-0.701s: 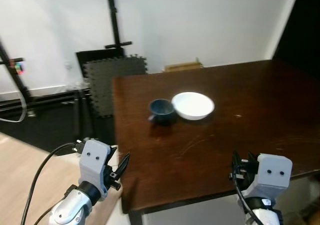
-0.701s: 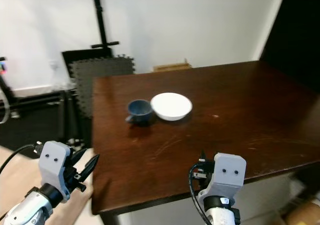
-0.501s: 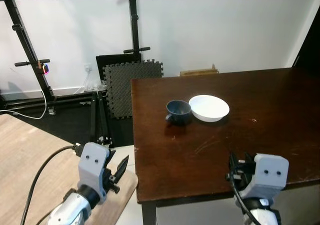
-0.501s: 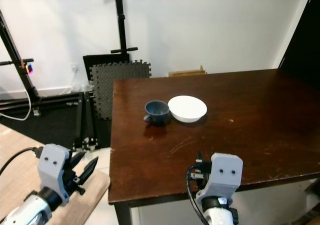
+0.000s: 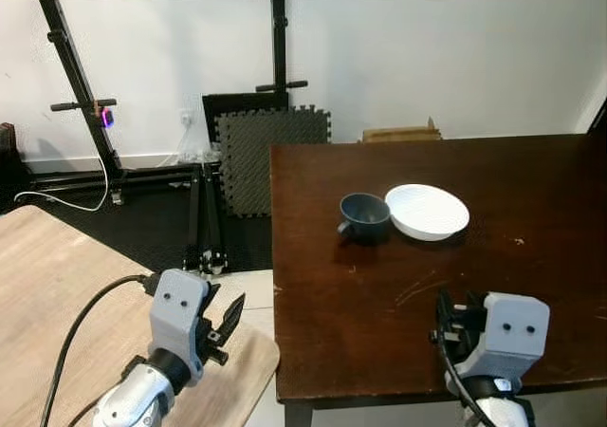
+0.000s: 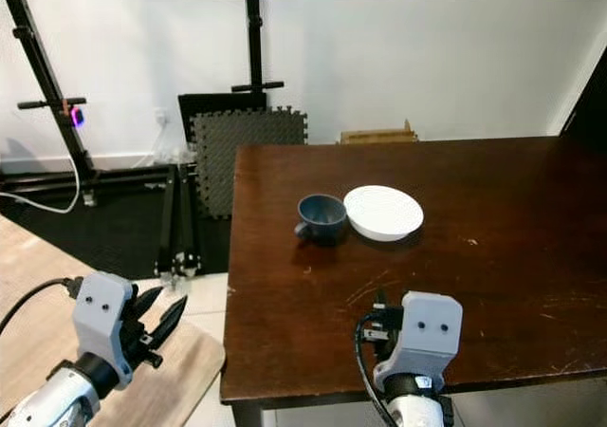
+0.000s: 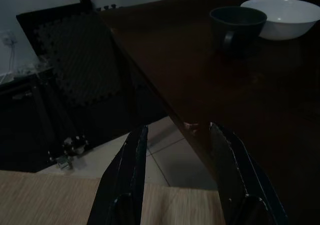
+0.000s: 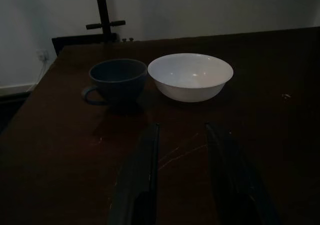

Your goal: Setting the table

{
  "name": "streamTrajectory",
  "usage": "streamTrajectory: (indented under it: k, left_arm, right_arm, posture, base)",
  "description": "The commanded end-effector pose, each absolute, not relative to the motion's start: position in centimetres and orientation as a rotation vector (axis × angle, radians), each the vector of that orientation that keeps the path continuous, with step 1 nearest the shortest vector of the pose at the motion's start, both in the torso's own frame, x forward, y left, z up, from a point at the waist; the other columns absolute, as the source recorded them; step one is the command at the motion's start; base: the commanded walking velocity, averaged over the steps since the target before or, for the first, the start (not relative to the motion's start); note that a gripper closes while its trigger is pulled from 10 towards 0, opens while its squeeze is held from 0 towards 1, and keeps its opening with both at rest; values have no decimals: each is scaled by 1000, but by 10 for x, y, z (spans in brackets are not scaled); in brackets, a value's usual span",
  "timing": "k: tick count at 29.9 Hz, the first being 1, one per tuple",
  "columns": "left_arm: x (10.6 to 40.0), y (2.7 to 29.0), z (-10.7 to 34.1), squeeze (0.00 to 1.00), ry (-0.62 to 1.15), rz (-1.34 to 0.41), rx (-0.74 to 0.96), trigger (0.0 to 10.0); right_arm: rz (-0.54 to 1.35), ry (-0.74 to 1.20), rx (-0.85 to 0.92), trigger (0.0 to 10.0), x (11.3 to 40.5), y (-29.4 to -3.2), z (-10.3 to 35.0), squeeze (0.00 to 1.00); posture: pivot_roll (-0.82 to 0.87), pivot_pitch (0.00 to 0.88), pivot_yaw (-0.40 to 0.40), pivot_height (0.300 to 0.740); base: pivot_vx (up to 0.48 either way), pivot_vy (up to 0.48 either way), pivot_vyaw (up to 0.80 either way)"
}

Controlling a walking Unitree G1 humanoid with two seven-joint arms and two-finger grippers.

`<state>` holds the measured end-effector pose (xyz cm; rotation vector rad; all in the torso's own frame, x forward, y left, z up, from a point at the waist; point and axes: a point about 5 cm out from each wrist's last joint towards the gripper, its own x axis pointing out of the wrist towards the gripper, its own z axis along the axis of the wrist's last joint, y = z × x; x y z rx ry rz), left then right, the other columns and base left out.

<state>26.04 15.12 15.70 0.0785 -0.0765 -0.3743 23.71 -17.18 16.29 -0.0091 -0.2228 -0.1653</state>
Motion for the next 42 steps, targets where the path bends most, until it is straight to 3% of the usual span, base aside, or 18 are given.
streamTrajectory:
  k: [1,30,42]
  left_arm:
    - [259,152,154,0,-54,-372,78,10000]
    - [259,150,153,0,-49,-376,79,10000]
    - [260,149,152,0,-48,-385,90,10000]
  right_arm:
    - [-172,-208,-13,10000,235,-172,160,0]
    - [-175,-204,-13,10000,234,-172,159,0]
    - [-177,-201,-15,10000,234,-173,158,0]
  posture:
    - [-38,16,55,740]
    - [-41,21,56,740]
    - [-44,22,56,740]
  base:
    - [0,0,0]
    - [0,0,0]
    - [0,-472,0]
